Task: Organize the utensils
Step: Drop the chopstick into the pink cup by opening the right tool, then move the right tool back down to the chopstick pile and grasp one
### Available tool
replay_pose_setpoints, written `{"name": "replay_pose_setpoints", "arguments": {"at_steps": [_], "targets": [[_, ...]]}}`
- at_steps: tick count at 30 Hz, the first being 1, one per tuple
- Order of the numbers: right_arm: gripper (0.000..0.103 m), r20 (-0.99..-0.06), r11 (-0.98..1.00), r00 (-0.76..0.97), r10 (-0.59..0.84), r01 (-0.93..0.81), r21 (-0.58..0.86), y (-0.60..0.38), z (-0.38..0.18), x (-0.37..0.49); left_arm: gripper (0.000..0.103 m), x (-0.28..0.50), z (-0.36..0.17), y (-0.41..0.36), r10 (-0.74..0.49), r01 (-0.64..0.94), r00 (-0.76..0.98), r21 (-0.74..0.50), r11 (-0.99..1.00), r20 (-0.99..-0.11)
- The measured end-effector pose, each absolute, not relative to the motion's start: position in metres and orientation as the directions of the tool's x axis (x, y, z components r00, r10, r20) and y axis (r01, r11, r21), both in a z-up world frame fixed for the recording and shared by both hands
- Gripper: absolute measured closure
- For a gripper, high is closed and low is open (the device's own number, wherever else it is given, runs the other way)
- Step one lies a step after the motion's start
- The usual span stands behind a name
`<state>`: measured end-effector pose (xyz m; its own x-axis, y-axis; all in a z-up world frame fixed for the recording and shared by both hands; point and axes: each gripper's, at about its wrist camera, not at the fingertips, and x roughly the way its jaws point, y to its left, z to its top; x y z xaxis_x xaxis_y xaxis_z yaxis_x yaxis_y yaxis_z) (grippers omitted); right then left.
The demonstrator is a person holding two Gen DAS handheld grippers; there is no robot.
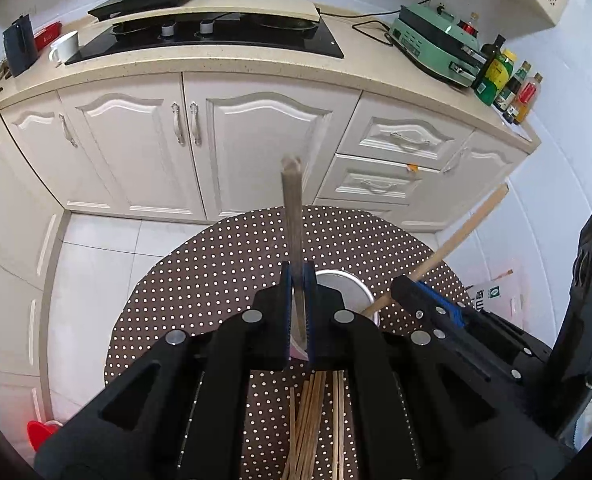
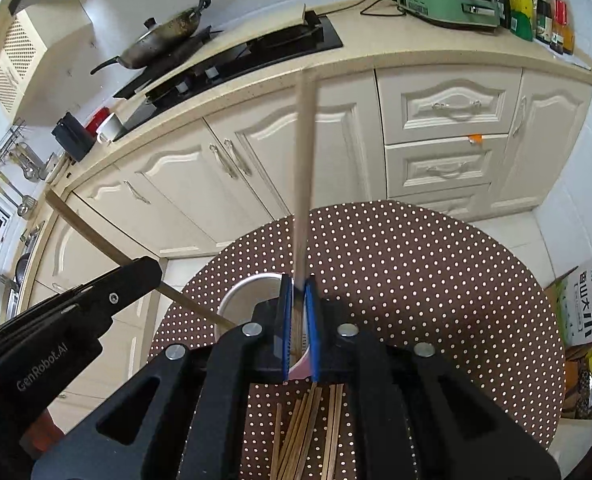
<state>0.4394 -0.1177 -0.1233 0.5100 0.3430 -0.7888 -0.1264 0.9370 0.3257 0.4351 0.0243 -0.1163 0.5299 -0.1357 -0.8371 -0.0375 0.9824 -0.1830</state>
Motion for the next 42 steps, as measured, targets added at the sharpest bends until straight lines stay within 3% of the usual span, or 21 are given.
{"name": "replay_pose_setpoints", "arguments": {"at_steps": [5,12,14,16,18,22,31,42], "targets": [[0.093,-0.797,0.932,0.487,0.357,-0.121,0.343,-0.12,-0.127,0.441,0.095,0.435,-0.121,0.025,-0.122,-0.021,0.535,-0.157,0.987,-0.836],[0.053,-0.805,0.942,0.495,0.326,-0.102,0.319,-0.127,-0.124,0.435,0.093,0.435,-0.134,0.026,-0.11,-0.029,0.496,-0.143,0.989,-0.862],[0.046,-0.809,0.946,0.497,0.314,-0.095,0.309,-0.13,-0.122,0.434,0.087,0.434,-0.136,0.025,-0.111,-0.03,0.48,-0.143,0.989,-0.87],[0.041,-0.811,0.95,0.502,0.302,-0.091,0.298,-0.133,-0.119,0.432,0.068,0.431,-0.137,0.024,-0.106,-0.03,0.478,-0.138,0.99,-0.872],[0.034,-0.81,0.955,0.512,0.286,-0.083,0.284,-0.136,-0.115,0.429,0.055,0.426,-0.135,0.023,-0.086,-0.039,0.497,-0.121,0.992,-0.863],[0.02,-0.803,0.956,0.529,0.275,-0.062,0.287,-0.148,-0.107,0.425,0.049,0.418,-0.13,0.024,-0.093,-0.043,0.514,-0.134,0.99,-0.853],[0.01,-0.785,0.96,0.563,0.258,-0.055,0.276,-0.156,-0.093,0.409,0.038,0.397,-0.123,0.018,-0.071,-0.023,0.53,-0.098,0.995,-0.845],[0.008,-0.778,0.96,0.575,0.253,-0.046,0.278,-0.166,-0.084,0.384,0.028,0.363,-0.118,0.02,-0.014,-0.072,0.543,-0.063,0.995,-0.84]]}}
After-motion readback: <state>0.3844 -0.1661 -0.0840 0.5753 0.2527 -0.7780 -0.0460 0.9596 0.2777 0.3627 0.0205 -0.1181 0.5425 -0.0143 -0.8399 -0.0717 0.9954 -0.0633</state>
